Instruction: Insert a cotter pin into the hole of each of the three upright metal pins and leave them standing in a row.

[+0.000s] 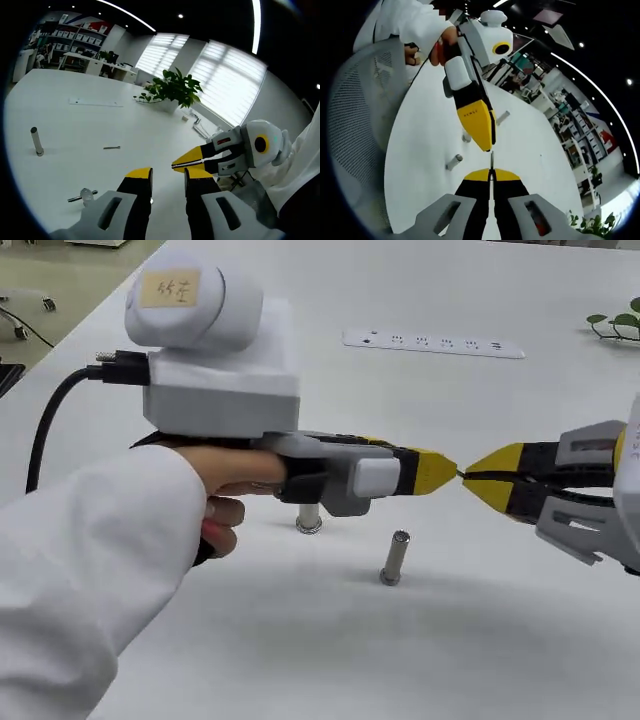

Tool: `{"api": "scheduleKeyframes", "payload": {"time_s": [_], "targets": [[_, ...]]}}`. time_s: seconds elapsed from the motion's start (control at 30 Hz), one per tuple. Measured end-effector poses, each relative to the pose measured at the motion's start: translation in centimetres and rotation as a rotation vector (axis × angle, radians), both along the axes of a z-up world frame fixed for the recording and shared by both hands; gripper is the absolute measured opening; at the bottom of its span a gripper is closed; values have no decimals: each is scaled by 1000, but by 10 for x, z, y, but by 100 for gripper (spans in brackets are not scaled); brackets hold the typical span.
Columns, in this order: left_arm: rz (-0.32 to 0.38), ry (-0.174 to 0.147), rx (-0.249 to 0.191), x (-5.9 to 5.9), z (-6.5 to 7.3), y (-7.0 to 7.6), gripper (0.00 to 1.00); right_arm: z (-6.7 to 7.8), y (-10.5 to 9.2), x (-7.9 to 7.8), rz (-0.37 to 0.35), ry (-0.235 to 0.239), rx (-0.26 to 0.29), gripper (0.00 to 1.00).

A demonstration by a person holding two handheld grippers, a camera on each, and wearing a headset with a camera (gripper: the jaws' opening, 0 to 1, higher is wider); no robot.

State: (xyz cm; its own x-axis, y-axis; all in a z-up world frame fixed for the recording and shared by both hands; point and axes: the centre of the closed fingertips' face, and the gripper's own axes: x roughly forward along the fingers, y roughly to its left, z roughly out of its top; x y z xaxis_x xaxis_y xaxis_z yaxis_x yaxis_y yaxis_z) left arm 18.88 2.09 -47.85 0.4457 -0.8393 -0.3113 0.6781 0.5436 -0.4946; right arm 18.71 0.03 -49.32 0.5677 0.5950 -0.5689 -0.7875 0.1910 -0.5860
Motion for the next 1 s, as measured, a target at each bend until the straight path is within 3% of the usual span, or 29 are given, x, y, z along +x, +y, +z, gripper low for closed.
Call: {"api": "scheduleKeyframes", "payload": {"time_s": [0.27,0.37,1.0], "targets": [[-22,26,-16,2,-2,-7,16,5,3,-2,5,-11,12,0],[-34,28,-18,1,-2,-9,17,6,4,-2,5,-9,17,0],[-48,54,-28,0,-5,-15,5,5,4,-4,4,-4,15,0]]}}
